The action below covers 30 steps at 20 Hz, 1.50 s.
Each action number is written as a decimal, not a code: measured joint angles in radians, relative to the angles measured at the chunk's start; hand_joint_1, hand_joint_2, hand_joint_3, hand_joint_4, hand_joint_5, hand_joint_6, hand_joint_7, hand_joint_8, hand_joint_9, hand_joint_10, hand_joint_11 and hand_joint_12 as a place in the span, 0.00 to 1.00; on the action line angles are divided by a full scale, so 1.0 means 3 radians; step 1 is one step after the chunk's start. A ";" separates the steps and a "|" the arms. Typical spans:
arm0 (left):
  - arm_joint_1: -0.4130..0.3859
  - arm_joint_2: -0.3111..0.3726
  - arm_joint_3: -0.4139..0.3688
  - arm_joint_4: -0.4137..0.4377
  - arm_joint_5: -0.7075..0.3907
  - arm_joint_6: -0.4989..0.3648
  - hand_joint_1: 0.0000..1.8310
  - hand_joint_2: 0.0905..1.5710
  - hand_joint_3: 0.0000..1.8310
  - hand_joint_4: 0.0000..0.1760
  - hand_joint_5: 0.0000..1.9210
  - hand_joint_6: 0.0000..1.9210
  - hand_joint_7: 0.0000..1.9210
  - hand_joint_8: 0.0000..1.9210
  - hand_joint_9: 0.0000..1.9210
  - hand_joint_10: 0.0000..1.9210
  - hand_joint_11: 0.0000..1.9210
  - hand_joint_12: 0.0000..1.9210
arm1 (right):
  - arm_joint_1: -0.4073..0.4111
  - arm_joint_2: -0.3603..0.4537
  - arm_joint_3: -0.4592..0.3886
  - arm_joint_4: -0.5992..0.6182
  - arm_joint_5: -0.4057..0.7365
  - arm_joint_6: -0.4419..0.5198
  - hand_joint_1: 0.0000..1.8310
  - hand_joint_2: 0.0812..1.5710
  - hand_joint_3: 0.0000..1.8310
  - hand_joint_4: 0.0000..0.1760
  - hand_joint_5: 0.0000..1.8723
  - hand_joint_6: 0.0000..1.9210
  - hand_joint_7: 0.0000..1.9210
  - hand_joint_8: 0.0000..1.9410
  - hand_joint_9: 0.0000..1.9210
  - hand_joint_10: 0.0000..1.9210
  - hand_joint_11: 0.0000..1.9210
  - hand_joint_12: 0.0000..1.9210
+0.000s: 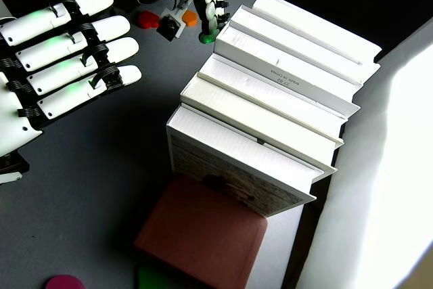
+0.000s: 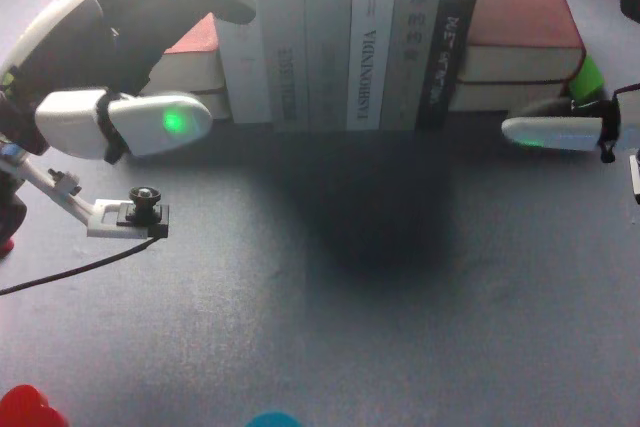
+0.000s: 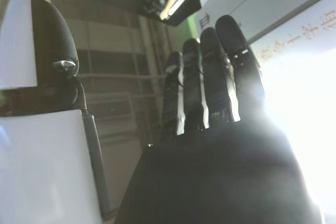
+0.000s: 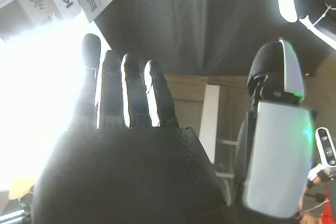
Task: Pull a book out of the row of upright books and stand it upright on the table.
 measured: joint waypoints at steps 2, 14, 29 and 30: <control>0.0000 0.0000 0.0000 0.0003 0.0000 0.0001 0.50 0.48 0.01 0.01 0.16 0.00 0.15 0.00 0.16 0.03 0.00 0.67 | 0.0000 0.0000 0.0000 0.0001 0.0005 0.0004 0.56 0.59 0.00 0.00 0.09 0.00 0.10 0.00 0.08 0.01 0.00 0.31; 0.0036 -0.0004 -0.0020 -0.0048 -0.0022 0.0000 0.52 0.49 0.00 0.19 0.22 0.01 0.14 0.00 0.11 0.00 0.00 0.62 | 0.0661 0.0005 0.0207 -0.0137 -0.0594 -0.0551 0.34 0.78 0.02 0.22 0.29 0.00 0.00 0.00 0.00 0.00 0.00 0.00; -0.0055 0.0003 -0.0069 0.0051 -0.0024 0.0000 0.52 0.50 0.00 0.14 0.21 0.00 0.11 0.00 0.13 0.01 0.00 0.59 | 0.1453 -0.0730 0.1050 -0.0375 -0.1734 -0.0697 0.00 0.67 0.00 0.81 0.24 0.01 0.00 0.00 0.00 0.00 0.00 0.00; -0.0055 0.0003 -0.0069 0.0046 -0.0024 -0.0001 0.51 0.51 0.00 0.09 0.21 0.00 0.12 0.00 0.14 0.01 0.00 0.59 | 0.1453 -0.0783 0.1099 -0.0379 -0.1834 -0.0699 0.00 0.68 0.00 0.86 0.23 0.00 0.00 0.00 0.00 0.00 0.00 0.00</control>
